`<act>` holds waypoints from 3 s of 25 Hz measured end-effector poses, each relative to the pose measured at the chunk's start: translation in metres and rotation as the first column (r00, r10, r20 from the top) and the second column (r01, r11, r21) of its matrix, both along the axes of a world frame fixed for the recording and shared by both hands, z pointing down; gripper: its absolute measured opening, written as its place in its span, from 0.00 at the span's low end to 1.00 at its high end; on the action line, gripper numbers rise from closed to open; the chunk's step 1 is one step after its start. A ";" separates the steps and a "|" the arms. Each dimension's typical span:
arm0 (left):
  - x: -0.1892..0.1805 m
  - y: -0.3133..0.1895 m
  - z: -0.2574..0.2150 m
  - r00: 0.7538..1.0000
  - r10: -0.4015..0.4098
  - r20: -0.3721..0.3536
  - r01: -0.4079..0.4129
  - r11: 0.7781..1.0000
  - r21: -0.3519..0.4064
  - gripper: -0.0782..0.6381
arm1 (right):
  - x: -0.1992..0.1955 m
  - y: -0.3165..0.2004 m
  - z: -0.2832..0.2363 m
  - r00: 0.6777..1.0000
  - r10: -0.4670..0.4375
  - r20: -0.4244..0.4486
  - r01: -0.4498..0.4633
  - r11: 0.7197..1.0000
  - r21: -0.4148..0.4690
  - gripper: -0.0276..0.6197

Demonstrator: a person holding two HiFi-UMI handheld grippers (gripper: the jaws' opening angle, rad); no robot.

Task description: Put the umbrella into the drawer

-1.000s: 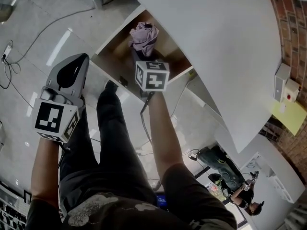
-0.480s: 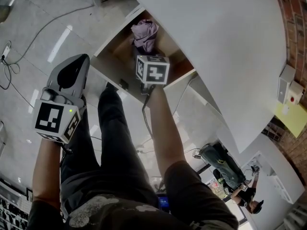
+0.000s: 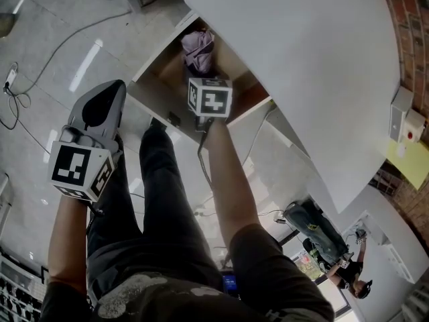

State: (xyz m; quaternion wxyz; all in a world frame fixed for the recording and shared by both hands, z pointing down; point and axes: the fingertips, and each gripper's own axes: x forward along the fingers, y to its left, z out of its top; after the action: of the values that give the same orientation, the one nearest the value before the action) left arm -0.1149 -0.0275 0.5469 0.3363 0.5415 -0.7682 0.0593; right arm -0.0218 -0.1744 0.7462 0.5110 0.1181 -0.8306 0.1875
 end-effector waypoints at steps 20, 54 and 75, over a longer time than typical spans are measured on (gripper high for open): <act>-0.004 0.018 -0.059 0.997 0.071 0.029 -0.073 0.993 0.089 0.12 | 0.007 0.024 -0.089 0.993 0.081 0.087 -0.086 0.995 0.051 0.59; 0.074 0.052 -0.189 0.708 0.693 0.137 -0.703 0.672 0.231 0.12 | 0.139 0.152 -0.348 0.666 0.631 0.398 -0.740 0.629 0.239 0.05; 0.154 0.213 -0.244 0.688 0.683 0.245 -0.723 0.618 0.308 0.12 | 0.225 0.319 -0.438 0.613 0.557 0.560 -0.776 0.557 0.295 0.05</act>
State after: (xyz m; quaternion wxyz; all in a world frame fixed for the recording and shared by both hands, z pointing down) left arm 0.0394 0.1859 0.3025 0.1337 0.8493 -0.5067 0.0638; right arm 0.2031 0.1448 0.3087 0.1628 0.5208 -0.8219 0.1634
